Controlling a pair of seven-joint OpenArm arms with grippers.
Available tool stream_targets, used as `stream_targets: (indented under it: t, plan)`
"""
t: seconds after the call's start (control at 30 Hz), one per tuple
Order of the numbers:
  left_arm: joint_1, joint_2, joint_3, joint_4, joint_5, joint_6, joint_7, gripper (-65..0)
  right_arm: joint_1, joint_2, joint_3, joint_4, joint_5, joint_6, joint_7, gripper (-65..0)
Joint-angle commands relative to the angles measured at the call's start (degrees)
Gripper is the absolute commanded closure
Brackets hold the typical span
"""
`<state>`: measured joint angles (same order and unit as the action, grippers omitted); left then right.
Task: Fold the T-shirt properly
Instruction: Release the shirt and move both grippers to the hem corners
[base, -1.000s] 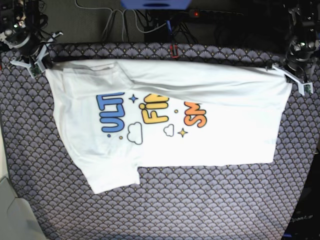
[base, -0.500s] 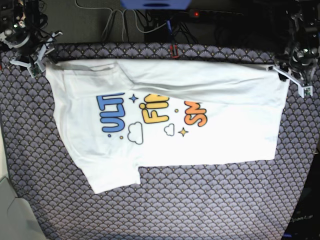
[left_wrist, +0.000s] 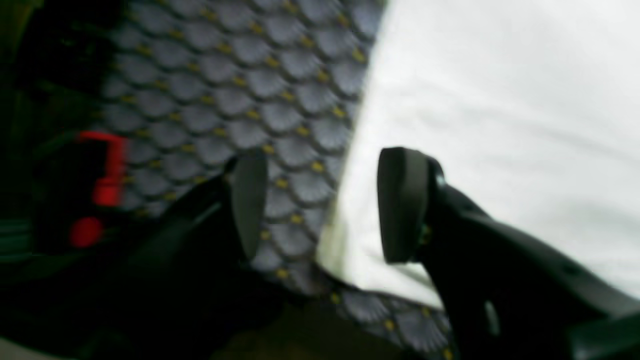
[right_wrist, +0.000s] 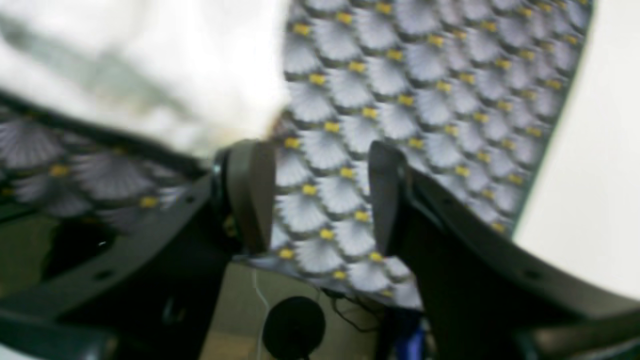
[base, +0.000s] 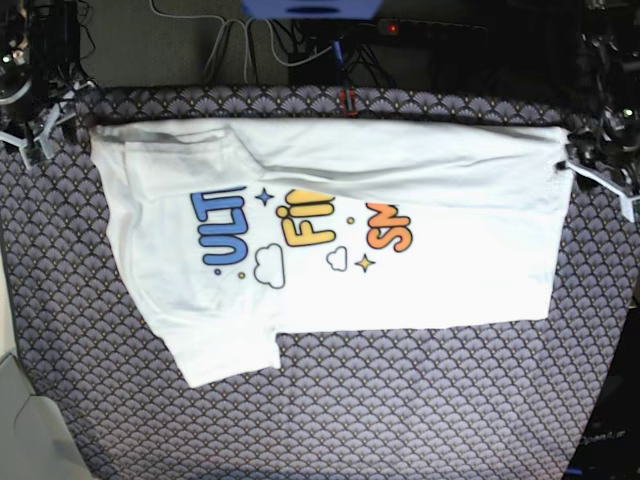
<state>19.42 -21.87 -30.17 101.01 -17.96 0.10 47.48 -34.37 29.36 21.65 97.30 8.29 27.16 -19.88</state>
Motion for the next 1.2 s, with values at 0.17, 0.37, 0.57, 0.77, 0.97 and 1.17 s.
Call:
stream_targets:
  t: [0.17,0.37,0.57,0.77,0.97,1.17]
  plan:
    - [-5.93,-1.21,-0.38,1.10,0.15,-0.14,-1.29,-34.5,2.68,2.50,0.55,1.39,0.36,-0.48,1.29,-31.2]
    - [-14.80,-0.86,0.24,-3.74,0.15,-0.05,-1.29,-34.5,11.64,3.29,-3.50,0.95,0.19,-0.39,1.02,-31.5]
    - [-26.15,0.46,0.24,-15.78,0.15,-0.05,-1.37,-34.5,33.80,2.77,-14.22,-6.09,0.19,5.50,-10.23,-31.5]
    - [-32.21,0.29,3.58,-23.69,0.15,-0.05,-7.70,-34.5,53.32,0.04,-23.63,-26.04,0.19,6.47,-12.17,-31.5]
    - [-33.09,-1.21,13.95,-29.58,0.15,0.47,-16.85,-34.5,63.86,-2.33,-31.01,-41.08,0.19,6.29,-6.01,-31.5]
    - [-34.76,-1.21,15.18,-34.95,0.15,0.21,-20.28,-34.5,69.49,-3.39,-32.77,-53.91,0.19,6.21,1.37,-31.5]
